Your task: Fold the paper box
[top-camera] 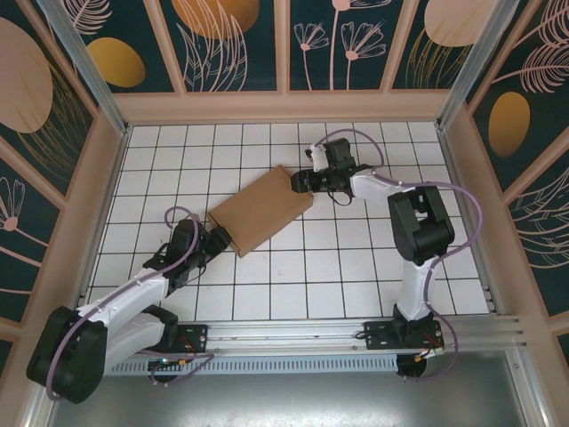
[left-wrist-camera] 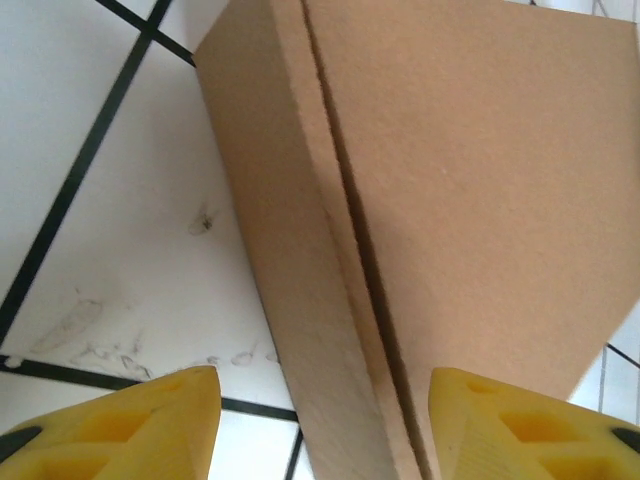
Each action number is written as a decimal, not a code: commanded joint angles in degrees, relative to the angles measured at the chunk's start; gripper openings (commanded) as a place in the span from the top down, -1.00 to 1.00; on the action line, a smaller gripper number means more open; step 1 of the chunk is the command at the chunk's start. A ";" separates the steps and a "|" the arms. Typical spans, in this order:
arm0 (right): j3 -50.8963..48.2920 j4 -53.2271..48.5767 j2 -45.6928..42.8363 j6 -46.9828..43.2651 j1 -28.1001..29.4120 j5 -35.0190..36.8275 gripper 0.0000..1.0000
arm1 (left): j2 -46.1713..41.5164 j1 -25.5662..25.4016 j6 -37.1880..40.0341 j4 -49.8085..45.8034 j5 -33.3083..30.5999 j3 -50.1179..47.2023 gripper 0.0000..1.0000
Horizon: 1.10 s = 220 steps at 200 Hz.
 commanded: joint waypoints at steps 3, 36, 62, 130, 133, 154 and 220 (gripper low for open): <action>3.75 -2.09 3.17 -2.35 0.97 4.65 -0.31 | 3.56 0.92 1.54 4.00 -1.73 -0.04 -0.11; 2.64 -2.74 5.26 -1.96 1.85 12.84 -0.14 | 9.16 1.05 3.63 3.34 -3.79 4.07 -0.01; -4.16 0.30 1.50 0.97 2.65 16.92 -0.06 | 13.65 1.01 5.94 2.59 -4.27 9.29 0.05; -29.76 15.29 -15.37 12.11 1.33 22.75 0.01 | 32.32 0.99 12.85 0.75 -5.50 26.51 0.10; -30.15 15.28 -15.63 12.28 1.33 22.81 0.01 | 32.86 1.00 12.90 0.71 -5.55 26.82 0.10; -32.17 16.43 -16.67 12.50 1.24 21.90 -0.03 | 34.25 1.01 13.07 0.76 -5.49 28.23 0.10; -28.62 14.12 -26.51 10.34 1.00 25.29 -0.95 | 22.92 1.08 19.75 -1.30 -11.30 30.27 -0.73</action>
